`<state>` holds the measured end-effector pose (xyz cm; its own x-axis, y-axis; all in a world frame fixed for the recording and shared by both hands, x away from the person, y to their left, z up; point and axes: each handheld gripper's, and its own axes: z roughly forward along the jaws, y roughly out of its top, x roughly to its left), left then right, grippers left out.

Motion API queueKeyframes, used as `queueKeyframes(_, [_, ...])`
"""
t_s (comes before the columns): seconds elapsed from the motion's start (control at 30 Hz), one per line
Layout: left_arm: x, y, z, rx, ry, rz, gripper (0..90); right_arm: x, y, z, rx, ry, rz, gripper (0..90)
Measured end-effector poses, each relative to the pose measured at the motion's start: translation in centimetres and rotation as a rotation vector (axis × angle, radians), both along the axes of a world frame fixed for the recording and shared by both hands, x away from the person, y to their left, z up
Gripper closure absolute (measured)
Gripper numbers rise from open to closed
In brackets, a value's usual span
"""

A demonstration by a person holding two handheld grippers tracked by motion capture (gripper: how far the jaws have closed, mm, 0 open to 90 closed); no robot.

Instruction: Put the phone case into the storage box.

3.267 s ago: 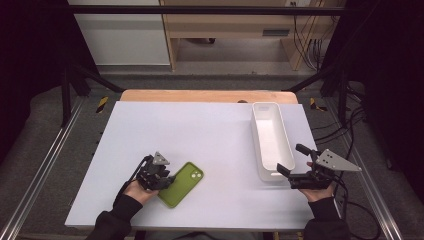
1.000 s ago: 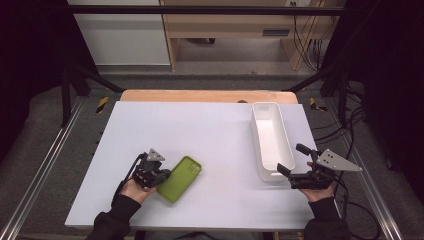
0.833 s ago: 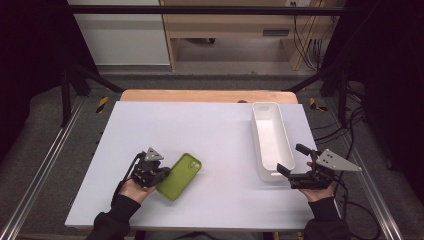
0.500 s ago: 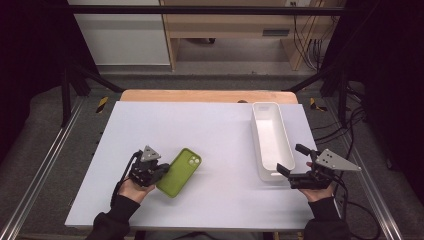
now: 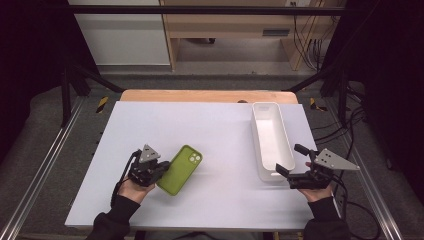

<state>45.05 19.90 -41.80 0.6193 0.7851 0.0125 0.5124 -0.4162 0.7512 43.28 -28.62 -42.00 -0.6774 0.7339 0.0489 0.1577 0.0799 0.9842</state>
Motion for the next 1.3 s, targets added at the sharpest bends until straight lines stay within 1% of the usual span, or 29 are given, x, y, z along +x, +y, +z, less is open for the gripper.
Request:
queueKeyframes(0.03, [0.0,0.0,0.1,-0.001,-0.004,-0.001,87.0,0.0,0.0,0.0,-0.002,0.005,-0.002,0.1])
queueKeyframes(0.1, [-0.1,-0.1,0.2,-0.002,-0.011,-0.003,87.0,0.0,0.2,0.1,-0.005,-0.002,0.003,0.0])
queueKeyframes(0.33, [-0.5,-0.5,0.6,-0.008,-0.041,-0.013,87.1,0.0,0.8,0.4,-0.019,-0.003,0.012,0.0])
queueKeyframes(0.5, [-0.8,-1.0,0.8,-0.002,-0.059,-0.024,87.1,0.0,1.6,0.6,-0.033,0.010,0.027,0.1])
queueKeyframes(0.77, [-1.2,-1.6,1.0,-0.005,-0.076,-0.039,87.2,-0.1,2.8,1.0,-0.050,0.030,0.047,0.3])
queueKeyframes(0.9, [-1.3,-1.9,1.1,-0.001,-0.080,-0.052,87.1,-0.2,3.5,1.2,-0.062,0.029,0.072,0.3])
queueKeyframes(1.0, [-1.5,-2.2,1.1,0.002,-0.081,-0.057,87.2,-0.3,3.9,1.4,-0.062,0.038,0.090,0.3])
queueKeyframes(1.03, [-1.5,-2.3,1.1,0.002,-0.084,-0.059,87.2,-0.3,4.1,1.5,-0.066,0.032,0.091,0.3])
queueKeyframes(1.23, [-1.8,-2.9,1.3,0.006,-0.095,-0.073,87.2,-0.4,5.0,1.8,-0.086,0.035,0.107,0.7])
queueKeyframes(1.3, [-1.9,-3.1,1.3,0.007,-0.099,-0.077,87.2,-0.4,5.3,1.8,-0.085,0.040,0.122,1.8])
